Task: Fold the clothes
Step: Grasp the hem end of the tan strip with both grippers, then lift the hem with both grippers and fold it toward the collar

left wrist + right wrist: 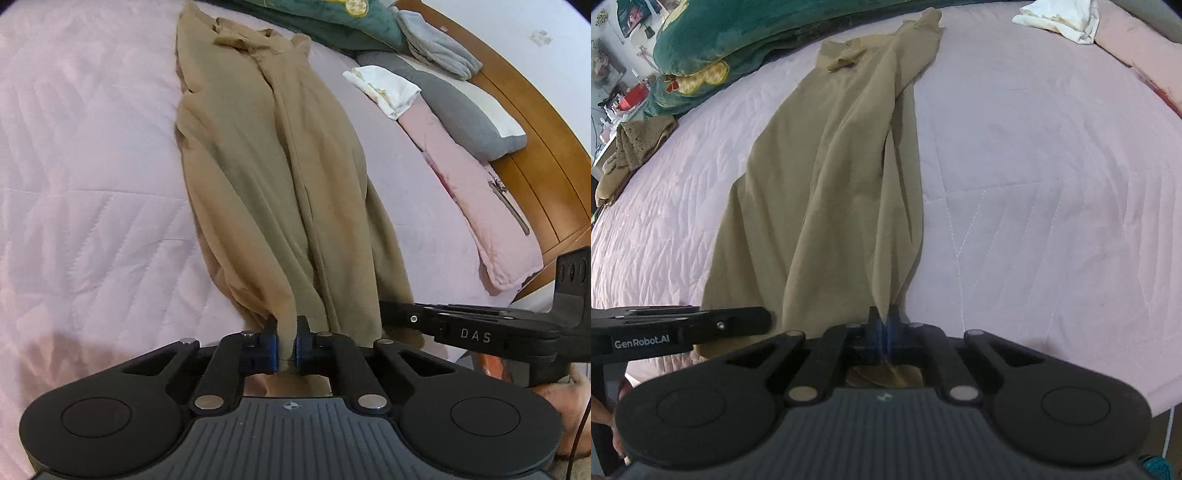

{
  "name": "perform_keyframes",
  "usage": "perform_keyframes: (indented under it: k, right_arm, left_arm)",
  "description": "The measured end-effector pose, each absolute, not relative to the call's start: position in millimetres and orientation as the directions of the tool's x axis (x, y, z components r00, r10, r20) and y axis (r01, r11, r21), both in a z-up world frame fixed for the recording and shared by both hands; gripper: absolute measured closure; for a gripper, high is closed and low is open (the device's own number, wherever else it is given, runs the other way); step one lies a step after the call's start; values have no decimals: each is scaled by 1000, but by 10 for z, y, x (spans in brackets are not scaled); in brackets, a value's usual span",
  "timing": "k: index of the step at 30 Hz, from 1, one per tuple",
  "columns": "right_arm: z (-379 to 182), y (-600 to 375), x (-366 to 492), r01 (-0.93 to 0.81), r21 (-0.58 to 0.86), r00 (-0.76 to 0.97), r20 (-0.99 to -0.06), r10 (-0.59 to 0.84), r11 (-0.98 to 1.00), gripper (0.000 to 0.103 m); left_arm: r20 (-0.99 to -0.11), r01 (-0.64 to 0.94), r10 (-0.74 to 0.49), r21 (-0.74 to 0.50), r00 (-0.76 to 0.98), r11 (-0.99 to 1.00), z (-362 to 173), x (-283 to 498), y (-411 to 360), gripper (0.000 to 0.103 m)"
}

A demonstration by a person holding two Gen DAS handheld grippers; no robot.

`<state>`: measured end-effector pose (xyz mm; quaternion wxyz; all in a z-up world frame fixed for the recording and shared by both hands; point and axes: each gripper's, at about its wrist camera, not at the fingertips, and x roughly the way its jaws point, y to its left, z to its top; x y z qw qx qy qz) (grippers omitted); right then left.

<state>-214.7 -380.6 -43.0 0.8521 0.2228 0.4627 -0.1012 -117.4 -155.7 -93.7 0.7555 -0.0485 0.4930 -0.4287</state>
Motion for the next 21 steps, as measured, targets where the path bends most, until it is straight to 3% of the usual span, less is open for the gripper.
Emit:
perform_keyframes:
  k: [6, 9, 11, 13, 15, 17, 19, 21]
  right_arm:
    - [-321, -3561, -2213, 320, 56, 427, -900, -91, 946, 101]
    - [-328, -3584, -2227, 296, 57, 382, -922, -64, 953, 99]
    - [-253, -3652, -2197, 288, 77, 347, -937, -29, 955, 97]
    - [-22, -3707, -2151, 290, 94, 415, -909, -37, 953, 90]
    - [246, -3715, -2013, 297, 126, 536, -842, -56, 947, 63]
    - [415, -3681, -1807, 247, 201, 669, -743, -17, 948, 49]
    - [369, -3714, -1593, 196, 267, 720, -692, 46, 944, 48]
    - [111, -3794, -1348, 203, 315, 669, -736, 103, 927, 48]
  left_arm:
    - [-706, 595, -686, -480, 175, 645, -755, -1053, -1014, 96]
    - [-741, 584, -654, -466, 152, 664, -761, -979, -791, 97]
    - [-709, 601, -688, -486, 153, 635, -655, -965, -696, 96]
    - [-677, 632, -713, -476, 180, 612, -486, -935, -803, 95]
    - [-646, 679, -734, -445, 208, 584, -313, -887, -1024, 90]
    - [-625, 701, -751, -436, 215, 564, -192, -776, -1264, 84]
    - [-616, 698, -755, -440, 223, 565, -113, -613, -1469, 77]
    - [-625, 688, -740, -424, 249, 590, -63, -414, -1632, 69]
